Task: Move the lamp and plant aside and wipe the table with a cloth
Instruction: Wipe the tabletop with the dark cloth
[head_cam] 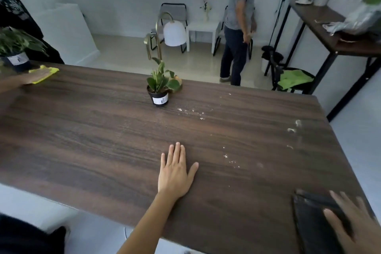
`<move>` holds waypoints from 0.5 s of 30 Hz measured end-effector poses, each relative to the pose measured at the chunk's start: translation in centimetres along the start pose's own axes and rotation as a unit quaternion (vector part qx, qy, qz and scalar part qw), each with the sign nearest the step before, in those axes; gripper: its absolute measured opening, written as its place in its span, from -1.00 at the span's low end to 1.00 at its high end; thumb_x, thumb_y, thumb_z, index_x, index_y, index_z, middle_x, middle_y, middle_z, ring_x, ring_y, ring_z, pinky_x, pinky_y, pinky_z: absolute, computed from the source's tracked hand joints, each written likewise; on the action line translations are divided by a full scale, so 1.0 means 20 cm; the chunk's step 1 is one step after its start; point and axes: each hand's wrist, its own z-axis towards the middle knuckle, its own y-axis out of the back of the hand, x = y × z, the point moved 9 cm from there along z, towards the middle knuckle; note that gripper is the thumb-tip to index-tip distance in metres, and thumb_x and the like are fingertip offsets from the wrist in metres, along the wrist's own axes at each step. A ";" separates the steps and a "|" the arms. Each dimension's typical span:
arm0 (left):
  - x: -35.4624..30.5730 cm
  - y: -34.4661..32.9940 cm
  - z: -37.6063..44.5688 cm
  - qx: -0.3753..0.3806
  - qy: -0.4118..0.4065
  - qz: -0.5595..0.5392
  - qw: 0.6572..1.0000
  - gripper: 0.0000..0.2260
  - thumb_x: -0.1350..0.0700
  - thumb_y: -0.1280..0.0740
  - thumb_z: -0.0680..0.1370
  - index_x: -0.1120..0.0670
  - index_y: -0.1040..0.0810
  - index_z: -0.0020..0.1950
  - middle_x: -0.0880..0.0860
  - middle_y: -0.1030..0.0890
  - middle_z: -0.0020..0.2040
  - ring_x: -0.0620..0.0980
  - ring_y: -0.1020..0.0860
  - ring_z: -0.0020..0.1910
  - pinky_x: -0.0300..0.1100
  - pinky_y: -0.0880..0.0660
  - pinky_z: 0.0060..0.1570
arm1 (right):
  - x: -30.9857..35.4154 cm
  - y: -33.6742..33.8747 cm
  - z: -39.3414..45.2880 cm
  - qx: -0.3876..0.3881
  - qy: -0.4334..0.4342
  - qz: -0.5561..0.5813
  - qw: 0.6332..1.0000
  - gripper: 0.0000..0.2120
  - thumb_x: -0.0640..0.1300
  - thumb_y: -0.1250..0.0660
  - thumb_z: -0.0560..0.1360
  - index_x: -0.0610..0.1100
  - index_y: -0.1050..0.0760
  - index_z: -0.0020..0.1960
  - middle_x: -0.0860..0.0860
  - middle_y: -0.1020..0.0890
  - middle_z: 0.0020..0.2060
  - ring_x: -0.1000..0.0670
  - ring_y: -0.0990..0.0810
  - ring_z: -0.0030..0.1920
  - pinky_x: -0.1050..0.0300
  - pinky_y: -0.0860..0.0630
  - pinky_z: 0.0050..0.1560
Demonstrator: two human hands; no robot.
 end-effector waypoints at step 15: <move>-0.03 -0.05 -0.01 0.005 0.019 -0.004 1.000 -0.30 -0.26 0.27 0.51 0.09 0.06 0.56 0.02 0.07 0.58 0.01 0.16 0.55 0.08 0.14 0.50 | 0.16 -0.21 0.30 0.051 -0.076 -0.143 0.985 -0.01 0.54 0.20 0.43 -0.19 -0.12 0.55 -0.44 -0.07 0.48 -0.49 -0.01 0.47 -0.50 0.01 0.38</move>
